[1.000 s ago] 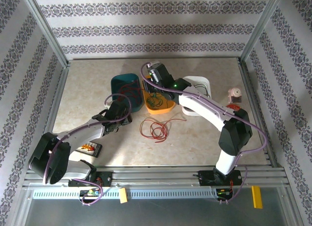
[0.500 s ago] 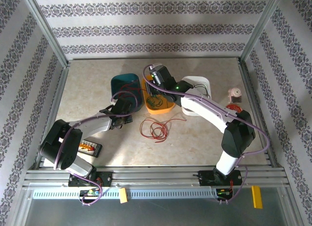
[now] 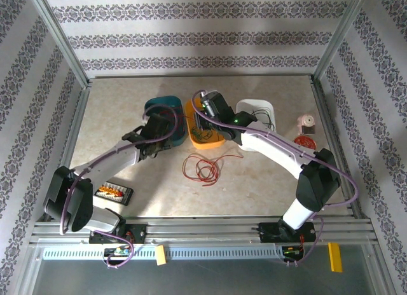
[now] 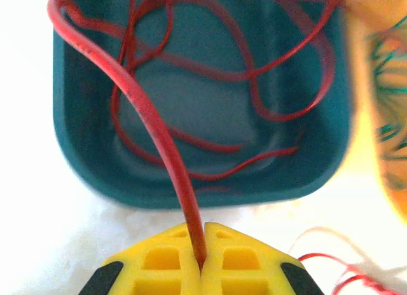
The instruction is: Untangle the cables
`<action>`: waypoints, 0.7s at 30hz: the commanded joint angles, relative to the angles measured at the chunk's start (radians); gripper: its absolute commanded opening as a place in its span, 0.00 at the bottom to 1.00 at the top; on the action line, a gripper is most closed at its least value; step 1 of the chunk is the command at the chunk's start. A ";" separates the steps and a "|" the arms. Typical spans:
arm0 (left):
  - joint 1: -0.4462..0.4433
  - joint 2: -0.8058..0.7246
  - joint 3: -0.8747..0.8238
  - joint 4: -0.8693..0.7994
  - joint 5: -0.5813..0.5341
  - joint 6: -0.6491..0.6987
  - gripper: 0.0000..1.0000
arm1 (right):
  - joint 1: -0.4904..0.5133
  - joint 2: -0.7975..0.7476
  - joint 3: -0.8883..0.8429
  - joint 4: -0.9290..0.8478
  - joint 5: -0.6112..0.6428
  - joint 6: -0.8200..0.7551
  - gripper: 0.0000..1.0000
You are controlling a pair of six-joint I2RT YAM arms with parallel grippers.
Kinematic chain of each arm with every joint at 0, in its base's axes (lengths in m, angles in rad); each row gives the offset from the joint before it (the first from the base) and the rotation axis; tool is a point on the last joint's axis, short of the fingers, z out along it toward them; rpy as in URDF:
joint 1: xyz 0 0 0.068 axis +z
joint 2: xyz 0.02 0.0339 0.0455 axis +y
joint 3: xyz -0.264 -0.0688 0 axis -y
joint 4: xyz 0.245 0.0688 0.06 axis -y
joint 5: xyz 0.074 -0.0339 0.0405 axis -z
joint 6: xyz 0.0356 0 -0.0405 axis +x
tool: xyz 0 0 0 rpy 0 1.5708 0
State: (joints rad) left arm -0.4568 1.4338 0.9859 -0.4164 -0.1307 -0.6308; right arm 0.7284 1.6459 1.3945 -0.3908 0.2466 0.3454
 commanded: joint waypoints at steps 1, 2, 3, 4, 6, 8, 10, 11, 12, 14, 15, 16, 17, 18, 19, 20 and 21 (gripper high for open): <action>0.048 0.055 0.111 -0.095 0.032 0.068 0.00 | -0.003 -0.026 -0.015 0.023 0.003 0.021 0.54; 0.062 0.088 0.137 -0.093 0.047 0.069 0.00 | -0.002 -0.027 -0.016 0.021 0.004 0.019 0.55; 0.072 0.129 0.170 -0.087 0.060 0.074 0.00 | -0.001 -0.029 -0.018 0.021 0.005 0.017 0.54; 0.081 0.171 0.202 -0.075 0.064 0.085 0.00 | -0.001 -0.032 -0.020 0.021 0.002 0.015 0.54; 0.094 0.248 0.261 -0.053 0.058 0.103 0.00 | -0.001 -0.040 -0.026 0.020 0.006 0.012 0.54; 0.111 0.332 0.330 -0.048 0.073 0.108 0.00 | -0.003 -0.053 -0.038 0.018 0.011 0.012 0.55; 0.121 0.403 0.388 -0.056 0.066 0.116 0.00 | -0.004 -0.067 -0.051 0.018 0.020 0.012 0.54; 0.126 0.437 0.413 -0.056 0.065 0.123 0.00 | -0.004 -0.075 -0.061 0.018 0.024 0.012 0.54; 0.129 0.464 0.434 -0.057 0.065 0.126 0.00 | -0.006 -0.083 -0.067 0.018 0.025 0.012 0.54; 0.132 0.506 0.482 -0.069 0.060 0.139 0.14 | -0.007 -0.094 -0.079 0.019 0.024 0.010 0.54; 0.132 0.516 0.500 -0.071 0.061 0.145 0.31 | -0.007 -0.098 -0.084 0.019 0.023 0.009 0.54; 0.132 0.522 0.518 -0.070 0.062 0.150 0.49 | -0.007 -0.101 -0.087 0.018 0.019 0.007 0.54; 0.132 0.522 0.533 -0.071 0.062 0.152 0.64 | -0.007 -0.101 -0.090 0.017 0.017 0.007 0.54; 0.132 0.522 0.544 -0.071 0.062 0.152 0.73 | -0.007 -0.100 -0.092 0.017 0.015 0.008 0.55; 0.133 0.522 0.559 -0.074 0.063 0.154 0.81 | -0.008 -0.098 -0.092 0.017 0.008 0.009 0.55; 0.133 0.524 0.575 -0.080 0.065 0.155 0.84 | -0.010 -0.095 -0.091 0.016 -0.004 0.010 0.55; 0.130 0.525 0.590 -0.090 0.068 0.158 0.86 | -0.012 -0.092 -0.089 0.014 -0.015 0.014 0.55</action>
State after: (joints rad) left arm -0.3340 1.9755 1.5173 -0.4690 -0.0669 -0.5030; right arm 0.7280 1.5665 1.3151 -0.3866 0.2455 0.3454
